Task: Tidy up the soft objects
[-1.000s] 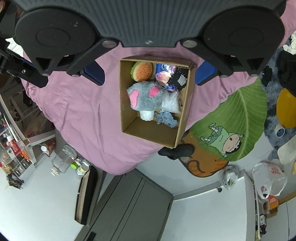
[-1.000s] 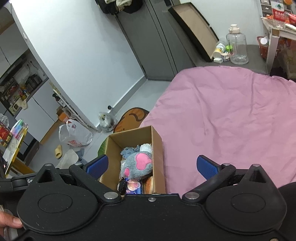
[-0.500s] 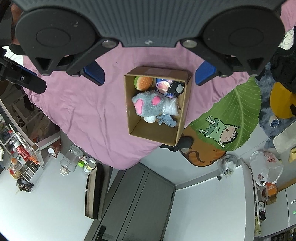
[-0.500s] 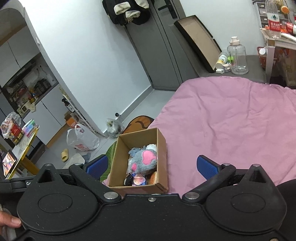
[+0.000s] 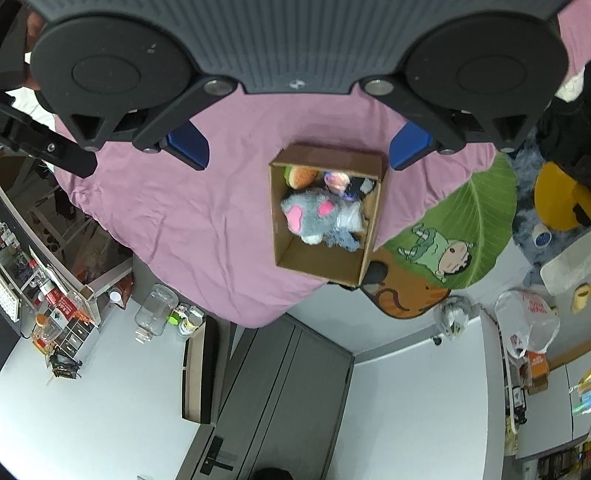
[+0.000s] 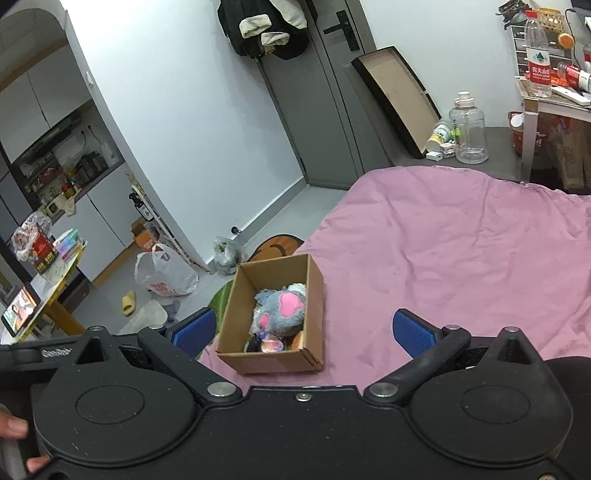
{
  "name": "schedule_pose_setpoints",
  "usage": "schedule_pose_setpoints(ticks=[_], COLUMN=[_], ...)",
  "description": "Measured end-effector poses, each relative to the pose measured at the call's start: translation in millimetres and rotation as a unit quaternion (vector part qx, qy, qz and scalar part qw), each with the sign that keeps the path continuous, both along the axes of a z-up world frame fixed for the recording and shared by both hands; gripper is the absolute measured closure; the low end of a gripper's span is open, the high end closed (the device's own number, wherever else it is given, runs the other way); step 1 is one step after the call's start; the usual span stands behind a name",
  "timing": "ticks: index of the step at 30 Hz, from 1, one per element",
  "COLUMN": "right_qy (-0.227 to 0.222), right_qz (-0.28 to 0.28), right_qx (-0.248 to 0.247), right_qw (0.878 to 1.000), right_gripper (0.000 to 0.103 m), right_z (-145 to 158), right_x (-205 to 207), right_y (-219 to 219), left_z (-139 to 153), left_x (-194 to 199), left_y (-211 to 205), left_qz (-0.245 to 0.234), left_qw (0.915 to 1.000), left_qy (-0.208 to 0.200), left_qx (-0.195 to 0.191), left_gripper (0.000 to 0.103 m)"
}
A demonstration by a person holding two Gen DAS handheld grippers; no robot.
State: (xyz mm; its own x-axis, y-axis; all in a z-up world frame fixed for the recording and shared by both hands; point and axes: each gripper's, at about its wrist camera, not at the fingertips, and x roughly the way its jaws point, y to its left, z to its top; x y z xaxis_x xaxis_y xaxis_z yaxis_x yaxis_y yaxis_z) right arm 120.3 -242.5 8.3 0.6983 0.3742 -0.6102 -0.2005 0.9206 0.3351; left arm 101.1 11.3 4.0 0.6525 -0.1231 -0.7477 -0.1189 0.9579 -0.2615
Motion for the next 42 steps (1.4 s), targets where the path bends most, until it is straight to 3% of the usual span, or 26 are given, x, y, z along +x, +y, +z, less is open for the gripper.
schedule_pose_setpoints(ticks=[3,7,16,42], right_qy=[-0.005,-0.008,-0.022,-0.024], right_qz=[0.003,0.003,0.005,0.018], right_qx=[0.003,-0.004,-0.002,-0.028], right_qw=[1.0,1.0,1.0,0.999], right_gripper=[0.0,0.0,0.0,0.0], right_z=[3,7,14,6], right_x=[-8,-18,-37,-53], right_y=[-6,-8,-20,-25], left_z=[7,15,29,13], left_x=[-9,-19,-37,-63], left_y=[-7,-10,-26,-22], left_qz=[-0.002,-0.001,-0.006,0.014], left_qw=[0.9998,0.9999,0.9989,0.9983], left_qy=[-0.004,-0.014,-0.039,-0.037], left_qx=[0.018,0.005,0.025,0.043], left_gripper=[0.0,0.0,0.0,0.0])
